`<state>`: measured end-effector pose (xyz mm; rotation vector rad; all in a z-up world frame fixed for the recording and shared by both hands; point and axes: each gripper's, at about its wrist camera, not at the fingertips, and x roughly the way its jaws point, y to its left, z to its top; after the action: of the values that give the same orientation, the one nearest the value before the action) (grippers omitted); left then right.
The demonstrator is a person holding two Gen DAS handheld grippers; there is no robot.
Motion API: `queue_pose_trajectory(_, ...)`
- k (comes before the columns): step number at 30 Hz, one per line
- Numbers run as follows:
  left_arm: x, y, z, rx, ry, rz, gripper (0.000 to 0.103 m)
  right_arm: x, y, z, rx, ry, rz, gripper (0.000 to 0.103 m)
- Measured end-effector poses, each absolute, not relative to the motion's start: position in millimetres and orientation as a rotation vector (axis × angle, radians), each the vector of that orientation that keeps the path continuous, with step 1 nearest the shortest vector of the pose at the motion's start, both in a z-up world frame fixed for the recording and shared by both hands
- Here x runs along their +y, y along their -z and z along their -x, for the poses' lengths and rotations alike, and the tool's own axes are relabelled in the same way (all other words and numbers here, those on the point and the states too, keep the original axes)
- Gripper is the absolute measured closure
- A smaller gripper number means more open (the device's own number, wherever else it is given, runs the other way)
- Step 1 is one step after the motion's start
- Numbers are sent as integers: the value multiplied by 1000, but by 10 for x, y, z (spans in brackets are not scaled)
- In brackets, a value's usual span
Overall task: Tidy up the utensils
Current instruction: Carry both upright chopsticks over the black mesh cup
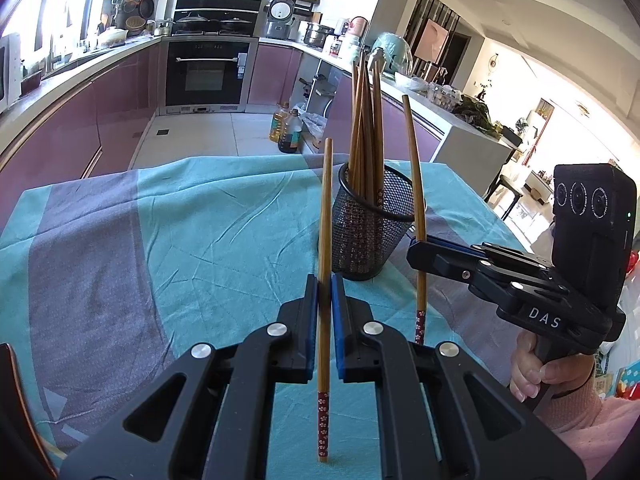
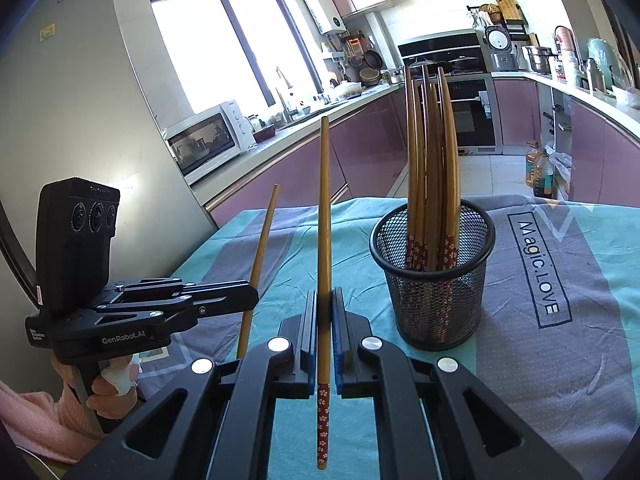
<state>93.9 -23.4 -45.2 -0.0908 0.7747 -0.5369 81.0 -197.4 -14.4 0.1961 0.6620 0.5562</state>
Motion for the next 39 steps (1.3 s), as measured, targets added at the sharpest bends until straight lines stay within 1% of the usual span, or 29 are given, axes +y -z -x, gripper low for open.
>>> queue_pose_trajectory(39, -291, 291, -911, 737, 551, 85, 95, -2106, 14, -803, 614, -529, -204, 97)
